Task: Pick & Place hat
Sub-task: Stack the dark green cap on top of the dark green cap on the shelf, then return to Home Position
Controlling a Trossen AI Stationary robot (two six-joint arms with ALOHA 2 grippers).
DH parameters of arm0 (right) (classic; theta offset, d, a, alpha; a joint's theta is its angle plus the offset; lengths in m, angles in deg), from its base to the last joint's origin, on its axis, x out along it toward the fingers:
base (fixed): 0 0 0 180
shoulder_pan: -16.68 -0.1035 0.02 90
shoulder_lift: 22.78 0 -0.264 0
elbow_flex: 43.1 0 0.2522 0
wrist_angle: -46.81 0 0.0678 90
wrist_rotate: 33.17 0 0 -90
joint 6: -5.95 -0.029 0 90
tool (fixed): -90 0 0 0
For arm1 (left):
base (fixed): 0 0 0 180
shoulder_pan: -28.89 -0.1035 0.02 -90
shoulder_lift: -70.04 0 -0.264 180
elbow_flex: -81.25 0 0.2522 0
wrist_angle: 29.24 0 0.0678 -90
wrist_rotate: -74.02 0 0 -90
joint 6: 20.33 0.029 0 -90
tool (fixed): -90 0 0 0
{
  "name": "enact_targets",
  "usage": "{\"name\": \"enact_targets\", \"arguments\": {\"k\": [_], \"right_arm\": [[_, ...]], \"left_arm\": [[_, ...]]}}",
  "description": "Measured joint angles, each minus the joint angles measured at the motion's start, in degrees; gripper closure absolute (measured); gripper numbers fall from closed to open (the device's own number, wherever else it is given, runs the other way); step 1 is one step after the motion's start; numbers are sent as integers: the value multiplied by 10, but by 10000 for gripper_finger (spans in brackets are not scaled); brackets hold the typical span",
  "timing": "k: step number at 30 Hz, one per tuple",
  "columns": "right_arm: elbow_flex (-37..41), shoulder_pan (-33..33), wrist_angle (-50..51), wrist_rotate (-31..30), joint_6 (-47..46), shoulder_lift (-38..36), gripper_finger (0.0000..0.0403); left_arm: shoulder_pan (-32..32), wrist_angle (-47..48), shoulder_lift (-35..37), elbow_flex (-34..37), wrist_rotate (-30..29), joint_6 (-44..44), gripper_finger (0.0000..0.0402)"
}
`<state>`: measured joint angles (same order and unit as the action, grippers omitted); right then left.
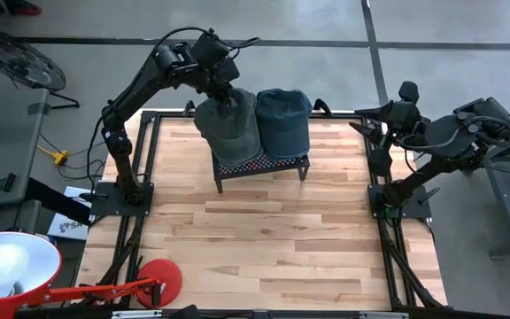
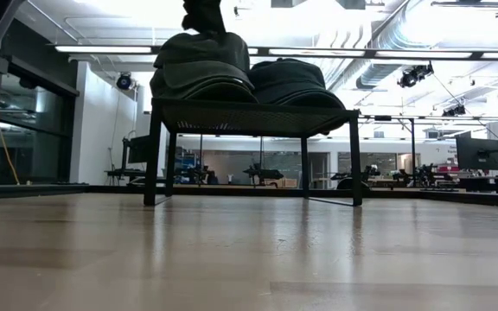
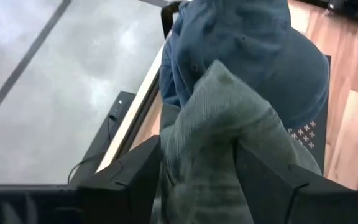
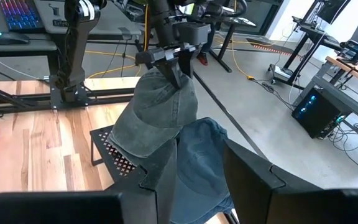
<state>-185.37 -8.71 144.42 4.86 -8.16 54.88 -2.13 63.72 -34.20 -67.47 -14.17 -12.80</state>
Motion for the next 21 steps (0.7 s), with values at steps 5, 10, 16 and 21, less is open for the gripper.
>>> {"name": "enact_targets", "arguments": {"k": [5,10,16,21], "right_arm": [[0,0,0,5,-4,0,281],[0,0,5,28,-13,0,281],[0,0,19,30,-15,0,281],[0,0,45,32,-17,0,281]], "left_arm": [[1,-14,6,0,-26,0,196],[-1,-13,6,0,-35,-1,196],[-1,-23,10,0,-80,11,196],[-1,-52,40,0,-90,16,196]]}}
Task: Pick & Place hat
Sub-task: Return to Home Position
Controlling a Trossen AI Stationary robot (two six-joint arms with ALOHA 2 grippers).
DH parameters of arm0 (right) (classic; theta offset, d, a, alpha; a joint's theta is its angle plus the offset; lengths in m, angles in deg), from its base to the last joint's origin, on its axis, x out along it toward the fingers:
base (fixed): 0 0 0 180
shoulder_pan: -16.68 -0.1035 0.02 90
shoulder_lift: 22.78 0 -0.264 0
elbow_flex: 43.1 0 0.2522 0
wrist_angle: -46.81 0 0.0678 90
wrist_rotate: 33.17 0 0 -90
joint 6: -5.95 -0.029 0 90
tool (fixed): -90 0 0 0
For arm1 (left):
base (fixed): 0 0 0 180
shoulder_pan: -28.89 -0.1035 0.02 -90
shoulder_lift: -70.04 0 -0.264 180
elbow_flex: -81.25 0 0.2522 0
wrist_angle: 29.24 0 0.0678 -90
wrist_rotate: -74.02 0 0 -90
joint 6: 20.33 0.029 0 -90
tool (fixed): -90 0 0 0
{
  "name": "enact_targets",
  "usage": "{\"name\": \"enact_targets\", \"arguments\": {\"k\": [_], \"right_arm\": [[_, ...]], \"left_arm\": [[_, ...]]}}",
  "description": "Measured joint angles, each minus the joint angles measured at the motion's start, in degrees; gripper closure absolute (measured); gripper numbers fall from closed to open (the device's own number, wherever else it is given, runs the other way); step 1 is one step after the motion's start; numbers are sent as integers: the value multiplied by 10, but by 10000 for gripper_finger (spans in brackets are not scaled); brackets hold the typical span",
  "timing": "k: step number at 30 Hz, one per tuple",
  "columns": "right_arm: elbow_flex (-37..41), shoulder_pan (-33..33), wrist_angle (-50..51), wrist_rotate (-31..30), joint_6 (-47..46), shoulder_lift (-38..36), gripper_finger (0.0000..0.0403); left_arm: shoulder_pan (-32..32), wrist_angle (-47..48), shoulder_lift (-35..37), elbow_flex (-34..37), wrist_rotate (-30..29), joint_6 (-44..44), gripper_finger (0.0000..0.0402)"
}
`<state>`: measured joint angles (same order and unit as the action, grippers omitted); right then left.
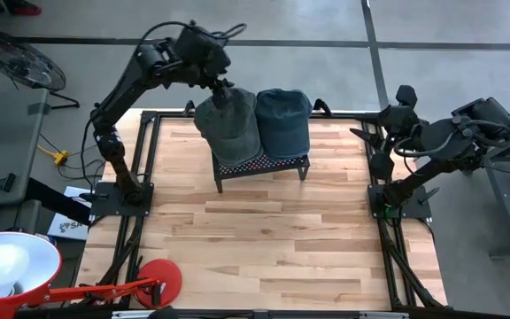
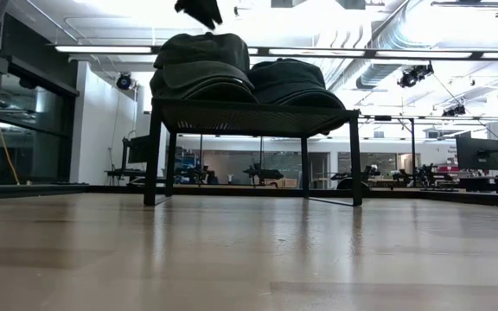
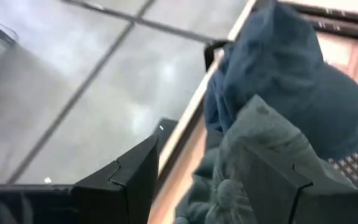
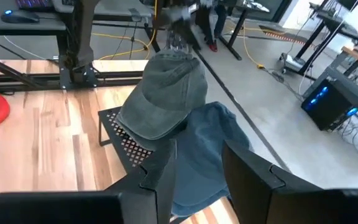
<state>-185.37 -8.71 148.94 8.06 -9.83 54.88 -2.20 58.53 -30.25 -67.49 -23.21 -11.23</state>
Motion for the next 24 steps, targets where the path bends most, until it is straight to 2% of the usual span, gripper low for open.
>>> {"name": "enact_targets", "arguments": {"k": [12,15,20,24], "right_arm": [[0,0,16,11,-51,-1,281],[29,0,15,7,-71,-7,281],[183,0,-12,-17,-156,-52,281],[355,0,-116,4,-204,-111,281]], "left_arm": [[0,-80,87,0,-10,-2,195],[0,-86,104,0,32,-23,195],[9,-71,119,1,107,-14,195],[39,-29,117,1,112,-19,195]]}}
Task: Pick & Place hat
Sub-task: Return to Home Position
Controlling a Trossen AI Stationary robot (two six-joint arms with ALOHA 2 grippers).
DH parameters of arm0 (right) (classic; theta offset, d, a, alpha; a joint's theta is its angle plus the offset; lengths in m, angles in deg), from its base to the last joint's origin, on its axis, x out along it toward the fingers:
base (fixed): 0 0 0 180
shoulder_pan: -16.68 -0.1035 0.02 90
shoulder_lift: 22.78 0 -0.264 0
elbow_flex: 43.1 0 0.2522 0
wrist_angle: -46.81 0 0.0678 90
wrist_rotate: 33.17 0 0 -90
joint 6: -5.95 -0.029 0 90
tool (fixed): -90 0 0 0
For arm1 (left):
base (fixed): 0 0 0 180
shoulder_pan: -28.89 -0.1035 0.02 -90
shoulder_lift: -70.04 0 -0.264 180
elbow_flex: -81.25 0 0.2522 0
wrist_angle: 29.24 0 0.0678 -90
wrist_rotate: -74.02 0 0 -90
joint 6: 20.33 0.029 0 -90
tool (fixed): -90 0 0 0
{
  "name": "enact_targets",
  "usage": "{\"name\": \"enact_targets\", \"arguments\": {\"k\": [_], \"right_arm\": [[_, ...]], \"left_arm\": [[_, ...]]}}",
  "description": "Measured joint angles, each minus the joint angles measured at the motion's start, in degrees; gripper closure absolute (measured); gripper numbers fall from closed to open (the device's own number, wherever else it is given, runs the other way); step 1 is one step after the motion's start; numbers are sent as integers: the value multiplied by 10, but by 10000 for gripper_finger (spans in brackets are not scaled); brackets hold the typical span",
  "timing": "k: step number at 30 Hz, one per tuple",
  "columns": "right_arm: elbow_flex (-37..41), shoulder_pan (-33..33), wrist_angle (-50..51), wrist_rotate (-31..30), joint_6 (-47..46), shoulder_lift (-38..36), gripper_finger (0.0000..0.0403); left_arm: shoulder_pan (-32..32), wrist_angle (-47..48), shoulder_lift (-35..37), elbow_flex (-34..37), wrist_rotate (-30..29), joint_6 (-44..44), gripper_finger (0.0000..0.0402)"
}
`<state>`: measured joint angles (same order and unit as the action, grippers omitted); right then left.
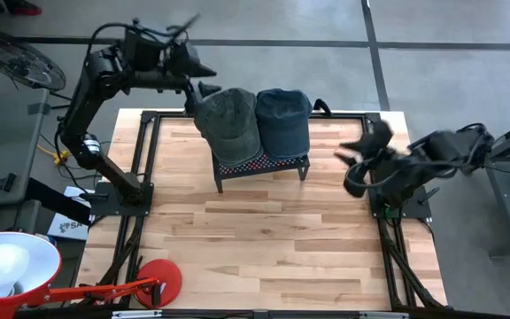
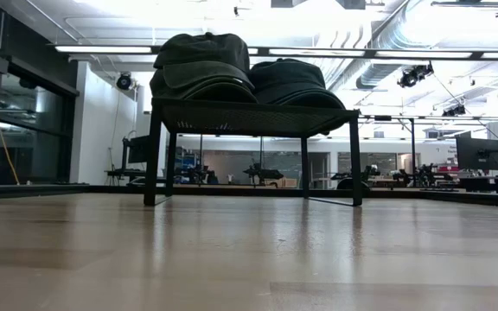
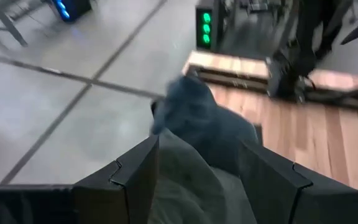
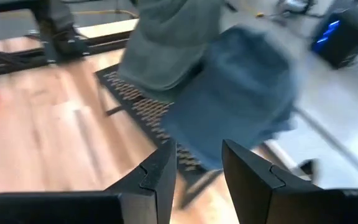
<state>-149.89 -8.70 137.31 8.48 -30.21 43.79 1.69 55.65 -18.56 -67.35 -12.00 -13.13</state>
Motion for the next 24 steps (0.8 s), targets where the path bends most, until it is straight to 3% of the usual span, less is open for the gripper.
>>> {"name": "enact_targets", "arguments": {"k": [4,9,18,24], "right_arm": [[171,0,-170,41,-3,-75,281],[349,0,-356,71,4,-172,281],[593,0,-574,104,11,-327,281],[714,30,-688,155,25,-403,281]], "left_arm": [[47,12,2,21,-15,-10,195],[100,-45,19,115,-30,-28,195],[177,-294,102,416,-37,-160,195],[261,-480,180,622,-164,-212,195]]}}
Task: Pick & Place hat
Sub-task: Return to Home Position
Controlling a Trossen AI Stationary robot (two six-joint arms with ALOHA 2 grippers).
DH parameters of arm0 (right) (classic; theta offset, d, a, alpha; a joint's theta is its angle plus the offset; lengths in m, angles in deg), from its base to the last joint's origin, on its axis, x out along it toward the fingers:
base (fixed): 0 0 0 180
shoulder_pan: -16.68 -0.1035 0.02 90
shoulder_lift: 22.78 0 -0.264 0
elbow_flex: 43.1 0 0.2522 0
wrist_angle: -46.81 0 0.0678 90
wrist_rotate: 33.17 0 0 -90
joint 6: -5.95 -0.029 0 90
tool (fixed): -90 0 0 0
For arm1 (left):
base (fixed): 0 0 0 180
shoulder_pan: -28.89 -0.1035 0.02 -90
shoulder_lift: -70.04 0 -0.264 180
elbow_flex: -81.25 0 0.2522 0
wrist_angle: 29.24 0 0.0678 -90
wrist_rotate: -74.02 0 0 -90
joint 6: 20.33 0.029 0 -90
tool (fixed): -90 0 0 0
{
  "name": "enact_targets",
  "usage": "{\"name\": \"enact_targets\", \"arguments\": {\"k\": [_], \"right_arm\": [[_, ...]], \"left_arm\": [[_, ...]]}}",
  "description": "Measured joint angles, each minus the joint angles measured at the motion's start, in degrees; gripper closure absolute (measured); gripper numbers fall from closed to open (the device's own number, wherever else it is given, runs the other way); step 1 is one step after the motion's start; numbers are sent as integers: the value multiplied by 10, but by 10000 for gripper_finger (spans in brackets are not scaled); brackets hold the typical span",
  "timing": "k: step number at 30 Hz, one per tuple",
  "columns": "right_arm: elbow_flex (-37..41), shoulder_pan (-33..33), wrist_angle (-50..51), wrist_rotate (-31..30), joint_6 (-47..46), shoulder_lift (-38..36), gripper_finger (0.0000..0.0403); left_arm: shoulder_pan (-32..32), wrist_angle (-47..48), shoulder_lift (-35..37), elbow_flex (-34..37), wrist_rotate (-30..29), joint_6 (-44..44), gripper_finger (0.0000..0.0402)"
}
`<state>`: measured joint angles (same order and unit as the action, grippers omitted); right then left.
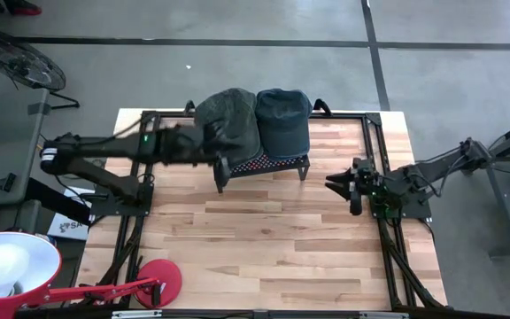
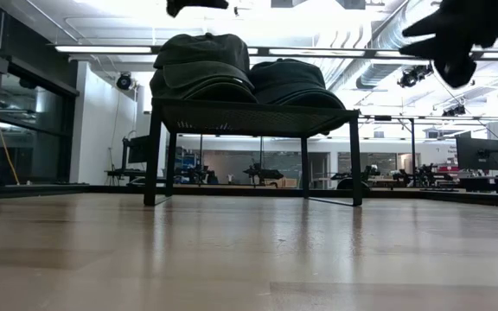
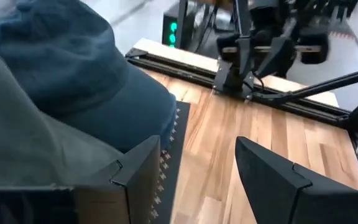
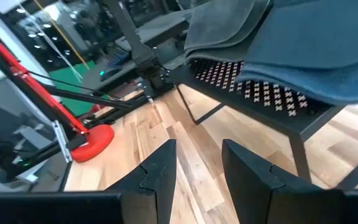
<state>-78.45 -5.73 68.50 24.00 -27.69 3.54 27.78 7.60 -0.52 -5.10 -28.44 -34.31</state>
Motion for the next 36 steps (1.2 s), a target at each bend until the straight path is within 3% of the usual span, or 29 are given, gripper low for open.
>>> {"name": "enact_targets", "arguments": {"k": [6,10,15,26,36], "right_arm": [[61,67,-55,85,39,-42,281],[87,119,-59,161,52,-57,281],[119,169,-59,248,52,-63,281],[140,207,-37,304,43,-65,281],[140,207,-15,332,33,-65,281]], "left_arm": [[70,-186,83,192,-102,-57,195],[108,-305,125,308,-140,-70,195],[130,-391,148,421,-201,-115,195],[133,-658,149,597,-213,-130,195],[133,-760,149,676,-224,-122,195]]}}
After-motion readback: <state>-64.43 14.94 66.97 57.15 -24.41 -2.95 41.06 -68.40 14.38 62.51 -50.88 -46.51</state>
